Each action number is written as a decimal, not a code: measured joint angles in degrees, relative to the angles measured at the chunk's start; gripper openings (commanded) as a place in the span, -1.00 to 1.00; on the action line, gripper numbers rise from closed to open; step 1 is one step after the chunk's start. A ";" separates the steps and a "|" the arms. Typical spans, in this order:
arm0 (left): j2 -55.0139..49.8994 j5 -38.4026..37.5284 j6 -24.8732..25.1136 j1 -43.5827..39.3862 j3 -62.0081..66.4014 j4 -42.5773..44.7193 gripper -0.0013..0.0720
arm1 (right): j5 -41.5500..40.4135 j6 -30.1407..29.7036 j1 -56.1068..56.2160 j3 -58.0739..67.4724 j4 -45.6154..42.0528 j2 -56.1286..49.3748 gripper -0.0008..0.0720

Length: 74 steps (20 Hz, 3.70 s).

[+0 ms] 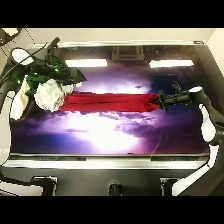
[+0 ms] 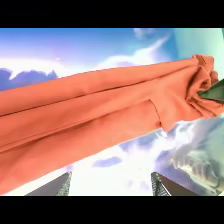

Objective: Fold the shirts.

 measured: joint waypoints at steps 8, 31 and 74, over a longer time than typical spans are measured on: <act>-7.80 5.11 -0.04 -11.74 -3.52 -4.07 -0.88 | 4.92 -0.83 1.29 0.00 -11.23 19.41 -0.81; -17.57 22.40 7.08 -28.72 -5.27 -30.29 -0.90 | 17.77 10.16 6.32 0.00 -25.00 45.81 -0.81; 26.99 18.05 4.46 1.31 -7.23 -1.57 -0.88 | -14.03 -1.22 -1.14 -26.27 2.91 25.62 -0.80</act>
